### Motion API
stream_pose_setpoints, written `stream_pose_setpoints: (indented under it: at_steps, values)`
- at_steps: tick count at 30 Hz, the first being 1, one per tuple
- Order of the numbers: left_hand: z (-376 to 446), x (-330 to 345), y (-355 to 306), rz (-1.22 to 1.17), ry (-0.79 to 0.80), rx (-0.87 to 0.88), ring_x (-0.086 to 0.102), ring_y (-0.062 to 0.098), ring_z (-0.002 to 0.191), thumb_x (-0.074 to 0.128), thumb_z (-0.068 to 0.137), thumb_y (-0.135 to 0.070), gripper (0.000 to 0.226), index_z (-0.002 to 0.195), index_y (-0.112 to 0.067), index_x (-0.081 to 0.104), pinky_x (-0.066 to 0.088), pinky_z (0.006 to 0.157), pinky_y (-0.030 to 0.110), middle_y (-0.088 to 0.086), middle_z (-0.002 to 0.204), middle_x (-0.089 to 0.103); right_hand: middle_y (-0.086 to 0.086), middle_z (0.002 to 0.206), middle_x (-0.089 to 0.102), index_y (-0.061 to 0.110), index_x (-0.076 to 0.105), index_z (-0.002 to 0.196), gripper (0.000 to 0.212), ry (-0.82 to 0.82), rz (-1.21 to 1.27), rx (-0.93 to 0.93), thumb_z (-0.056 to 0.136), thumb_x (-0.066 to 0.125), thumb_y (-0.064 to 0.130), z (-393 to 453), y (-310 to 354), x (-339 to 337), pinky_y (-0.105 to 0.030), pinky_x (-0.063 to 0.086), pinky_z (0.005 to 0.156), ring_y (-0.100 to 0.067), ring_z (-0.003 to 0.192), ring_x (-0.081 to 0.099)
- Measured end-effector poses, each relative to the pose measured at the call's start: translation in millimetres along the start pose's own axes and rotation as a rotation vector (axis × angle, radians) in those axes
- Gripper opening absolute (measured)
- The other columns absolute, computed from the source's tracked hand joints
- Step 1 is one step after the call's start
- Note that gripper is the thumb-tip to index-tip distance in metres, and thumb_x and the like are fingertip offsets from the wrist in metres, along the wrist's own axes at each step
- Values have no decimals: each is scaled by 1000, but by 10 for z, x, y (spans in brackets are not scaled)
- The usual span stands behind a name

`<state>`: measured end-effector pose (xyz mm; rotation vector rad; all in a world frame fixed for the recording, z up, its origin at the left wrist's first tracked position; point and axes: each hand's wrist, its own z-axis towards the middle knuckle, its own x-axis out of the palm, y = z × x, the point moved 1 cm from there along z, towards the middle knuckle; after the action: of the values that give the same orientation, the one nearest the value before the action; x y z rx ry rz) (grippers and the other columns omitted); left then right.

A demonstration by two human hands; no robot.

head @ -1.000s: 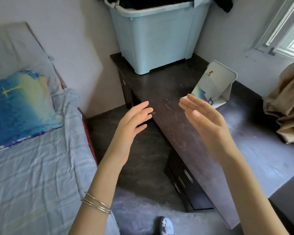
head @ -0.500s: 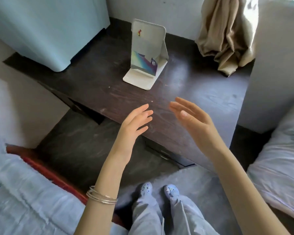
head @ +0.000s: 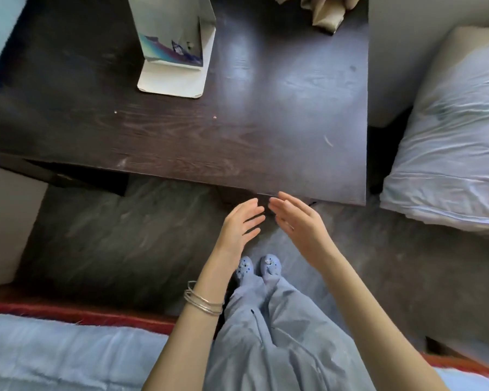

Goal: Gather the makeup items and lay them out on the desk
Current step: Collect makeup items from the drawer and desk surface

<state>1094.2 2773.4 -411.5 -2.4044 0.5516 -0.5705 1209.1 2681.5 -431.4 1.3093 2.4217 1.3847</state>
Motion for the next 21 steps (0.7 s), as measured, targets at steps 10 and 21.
stream_pose_setpoints:
  at_steps: [10, 21]
  values:
    - [1047, 10, 559, -354, -32, -199, 48, 22, 125, 34, 97, -40, 44, 131, -15, 47, 33, 107, 39, 4, 134, 52, -15, 137, 50, 5, 53, 119, 30, -246, 467, 256, 99, 41, 24, 730, -710, -316, -34, 35, 106, -26, 132, 45]
    - [1868, 102, 669, -531, -101, -225, 40, 12, 61, 32, 95, -31, 36, 61, -21, 39, 34, 63, 27, -4, 61, 41, -12, 89, 57, 6, 56, 88, 28, -375, 768, 201, 97, 30, 11, 1499, -650, -341, -27, 51, 67, -27, 78, 55]
